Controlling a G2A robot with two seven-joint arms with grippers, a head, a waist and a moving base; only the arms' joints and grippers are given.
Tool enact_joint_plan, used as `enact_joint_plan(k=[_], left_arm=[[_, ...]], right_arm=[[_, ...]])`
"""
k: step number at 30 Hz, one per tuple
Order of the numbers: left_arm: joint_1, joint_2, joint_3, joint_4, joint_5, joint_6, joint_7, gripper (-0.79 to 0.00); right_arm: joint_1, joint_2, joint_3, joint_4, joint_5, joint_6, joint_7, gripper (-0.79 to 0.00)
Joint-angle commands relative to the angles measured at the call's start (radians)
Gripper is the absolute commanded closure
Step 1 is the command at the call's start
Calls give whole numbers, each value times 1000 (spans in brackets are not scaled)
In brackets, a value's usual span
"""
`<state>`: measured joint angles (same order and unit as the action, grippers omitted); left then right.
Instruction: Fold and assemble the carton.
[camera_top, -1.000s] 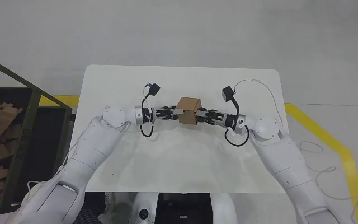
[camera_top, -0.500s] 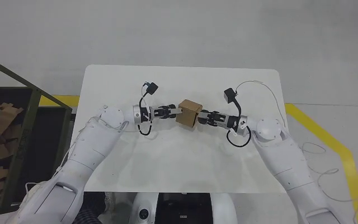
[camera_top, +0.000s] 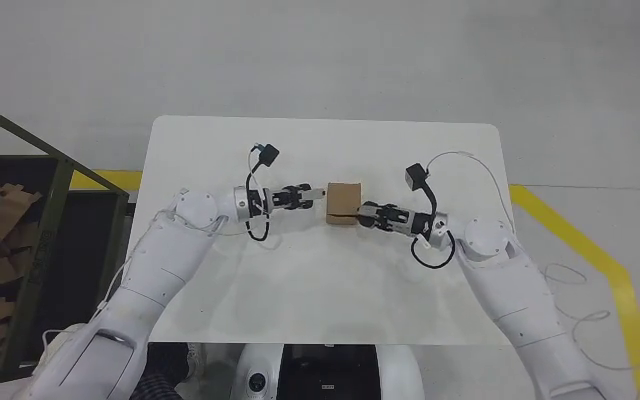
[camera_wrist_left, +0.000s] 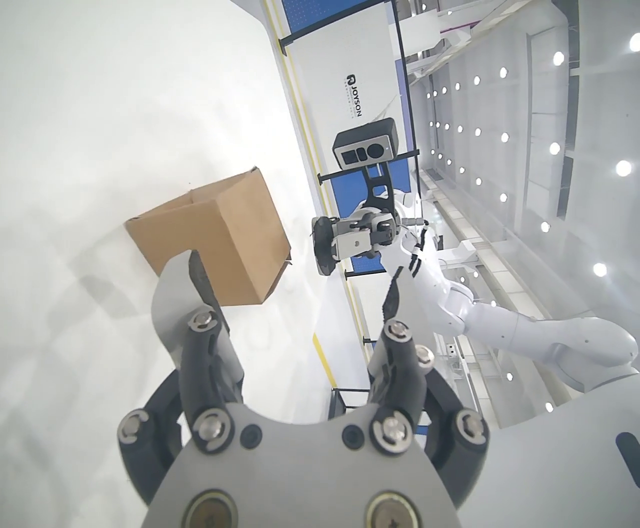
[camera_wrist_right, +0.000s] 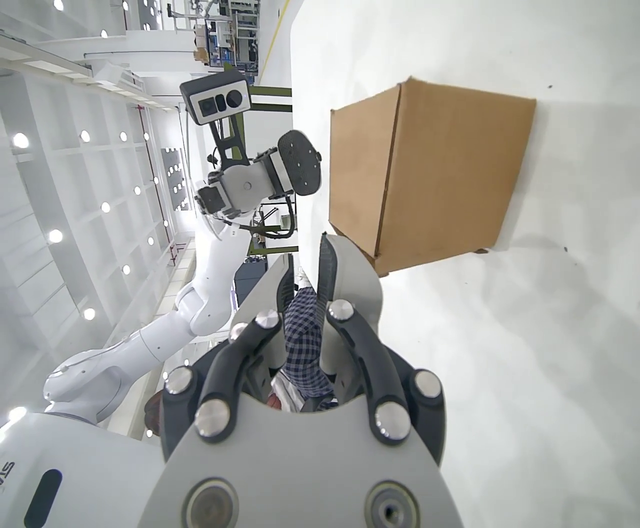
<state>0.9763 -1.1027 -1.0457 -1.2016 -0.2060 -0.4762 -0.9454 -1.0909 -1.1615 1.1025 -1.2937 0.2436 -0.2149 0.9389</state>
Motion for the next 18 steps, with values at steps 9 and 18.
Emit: enact_joint_plan(k=[9,18], left_arm=[[-85,-37,51,31,-68,6,102,-785],[-218,-109,192,141,-61,-6,167,-785]], right_arm=[[-60,15,14,-73,-55,6,19,-58],[-90,19,-21,-115,-100,37,56,0]])
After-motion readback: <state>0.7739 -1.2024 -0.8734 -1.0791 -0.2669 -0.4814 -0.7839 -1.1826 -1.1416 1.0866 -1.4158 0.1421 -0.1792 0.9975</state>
